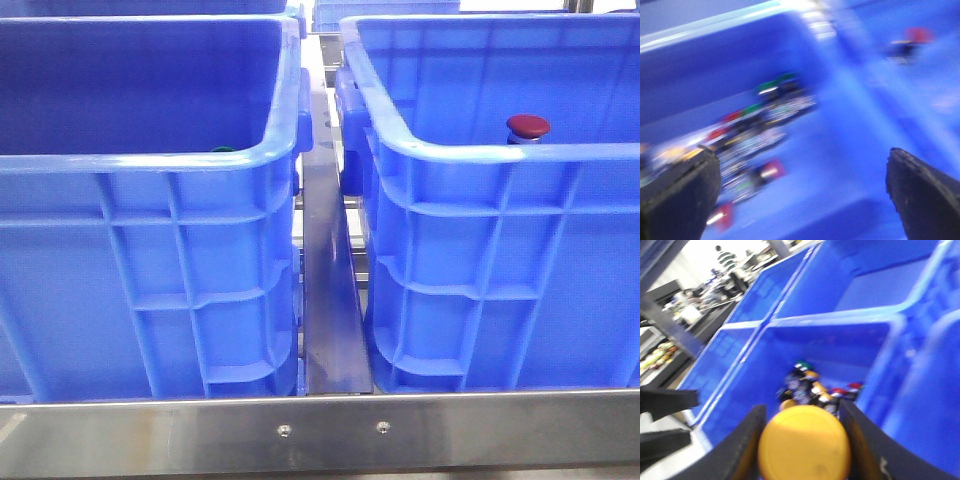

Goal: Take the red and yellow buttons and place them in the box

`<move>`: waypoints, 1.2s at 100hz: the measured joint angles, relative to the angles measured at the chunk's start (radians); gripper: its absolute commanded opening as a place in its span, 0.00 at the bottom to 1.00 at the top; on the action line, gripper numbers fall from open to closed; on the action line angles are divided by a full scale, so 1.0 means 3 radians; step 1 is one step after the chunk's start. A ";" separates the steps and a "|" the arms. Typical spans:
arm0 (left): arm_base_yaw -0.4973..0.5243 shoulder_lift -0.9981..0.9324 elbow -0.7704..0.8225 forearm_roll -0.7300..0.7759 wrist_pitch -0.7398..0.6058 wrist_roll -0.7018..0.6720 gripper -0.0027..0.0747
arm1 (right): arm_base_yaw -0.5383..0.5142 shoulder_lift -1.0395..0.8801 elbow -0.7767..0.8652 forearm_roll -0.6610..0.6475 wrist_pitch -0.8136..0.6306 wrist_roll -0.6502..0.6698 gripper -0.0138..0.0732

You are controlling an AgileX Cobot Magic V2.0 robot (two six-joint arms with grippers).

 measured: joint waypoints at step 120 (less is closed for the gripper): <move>0.1160 -0.1680 0.1074 0.0170 0.0087 -0.0028 0.01 | -0.0897 0.0379 0.0000 -0.0729 -0.1534 -0.0769 0.38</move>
